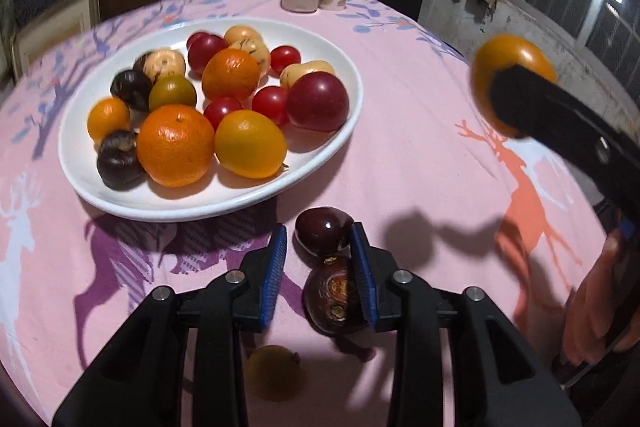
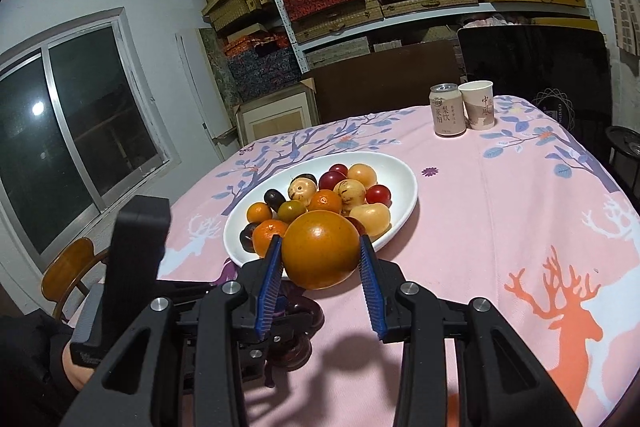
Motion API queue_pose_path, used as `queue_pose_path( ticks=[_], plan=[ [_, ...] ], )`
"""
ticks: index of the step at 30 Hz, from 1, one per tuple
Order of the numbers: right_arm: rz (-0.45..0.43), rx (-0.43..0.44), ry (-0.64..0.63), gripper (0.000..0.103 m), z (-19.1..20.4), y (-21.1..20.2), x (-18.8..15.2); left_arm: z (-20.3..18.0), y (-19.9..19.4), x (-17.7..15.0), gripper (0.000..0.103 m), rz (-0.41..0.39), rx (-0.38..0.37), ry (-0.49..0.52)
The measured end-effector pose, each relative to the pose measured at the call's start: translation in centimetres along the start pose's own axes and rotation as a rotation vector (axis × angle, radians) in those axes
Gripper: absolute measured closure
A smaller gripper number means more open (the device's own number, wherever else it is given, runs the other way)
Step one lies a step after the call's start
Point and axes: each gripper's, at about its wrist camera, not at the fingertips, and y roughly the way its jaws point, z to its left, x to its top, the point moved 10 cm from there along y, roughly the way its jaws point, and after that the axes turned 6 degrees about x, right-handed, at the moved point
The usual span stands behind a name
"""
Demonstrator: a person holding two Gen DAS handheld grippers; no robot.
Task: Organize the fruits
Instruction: 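Carry the plum and orange over the plate and release both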
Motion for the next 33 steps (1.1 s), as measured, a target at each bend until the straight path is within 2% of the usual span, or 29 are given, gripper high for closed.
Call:
queue_pose_path(
  ticks=[2, 6, 7, 9, 13, 16, 23, 27, 33],
  plan=[
    [0.0, 0.004, -0.008, 0.065, 0.3, 0.0, 0.0, -0.1, 0.7, -0.1, 0.062, 0.025, -0.013, -0.026],
    [0.003, 0.0, -0.014, 0.065, 0.2, 0.0, -0.1, -0.8, 1.1, 0.1, 0.061, 0.009, 0.037, 0.018],
    [0.003, -0.002, -0.013, 0.065, 0.2, 0.0, -0.1, -0.8, 1.2, 0.4, 0.063, 0.002, 0.04, 0.013],
    [0.001, -0.006, -0.012, 0.065, 0.1, 0.0, 0.0, -0.8, 1.3, 0.8, 0.075, -0.011, 0.018, -0.003],
    [0.003, -0.014, -0.006, 0.065, -0.3, 0.0, -0.1, -1.0, 1.0, 0.7, 0.075, -0.027, 0.016, 0.016],
    [0.0, -0.017, 0.004, 0.065, -0.6, -0.1, 0.0, -0.8, -0.2, 0.0, 0.076, -0.043, 0.023, 0.038],
    [0.005, -0.013, 0.005, 0.065, -0.4, 0.1, -0.1, 2.5, -6.6, 0.3, 0.076, -0.182, 0.057, 0.012],
    [0.012, -0.003, 0.013, 0.065, 0.2, 1.2, 1.2, 5.9, -8.7, 2.5, 0.076, -0.236, 0.111, -0.026],
    [0.012, -0.003, -0.028, 0.065, 1.8, 5.2, 4.8, 9.5, -8.4, 7.4, 0.076, -0.252, 0.094, -0.124]
  ],
)
